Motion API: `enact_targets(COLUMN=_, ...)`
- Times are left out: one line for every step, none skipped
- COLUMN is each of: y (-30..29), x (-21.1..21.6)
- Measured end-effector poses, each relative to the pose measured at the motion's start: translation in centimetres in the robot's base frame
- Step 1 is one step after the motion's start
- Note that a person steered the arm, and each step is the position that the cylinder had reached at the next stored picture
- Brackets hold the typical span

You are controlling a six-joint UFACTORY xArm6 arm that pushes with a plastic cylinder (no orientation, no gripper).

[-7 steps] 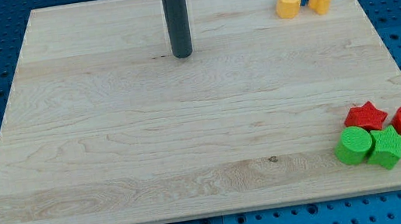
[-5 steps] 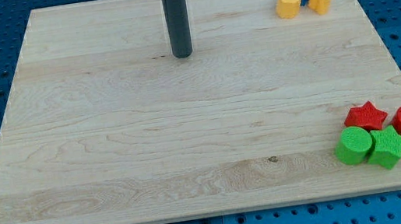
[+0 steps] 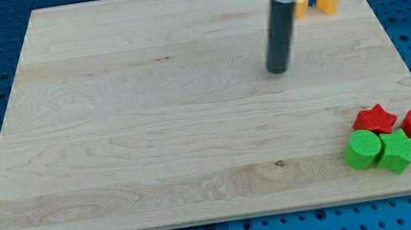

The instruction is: Nudge the red circle left a bit

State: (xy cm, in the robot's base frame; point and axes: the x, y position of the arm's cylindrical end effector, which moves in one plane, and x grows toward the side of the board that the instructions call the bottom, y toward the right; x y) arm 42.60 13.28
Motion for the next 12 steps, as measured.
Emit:
enact_targets(y=5.5, x=2.8)
enact_targets(y=8.6, x=3.7)
enact_targets(y=8.6, x=3.7)
enact_targets(y=10.9, x=4.8)
enact_targets(y=15.8, x=6.6)
enact_targets(y=19.3, x=9.0)
enact_targets(y=20.6, x=12.2)
enact_targets(y=20.0, x=14.4)
enact_targets(y=18.1, x=14.7)
enact_targets(y=17.9, x=14.7)
enact_targets(y=17.9, x=14.7)
enact_targets(y=17.3, x=14.2)
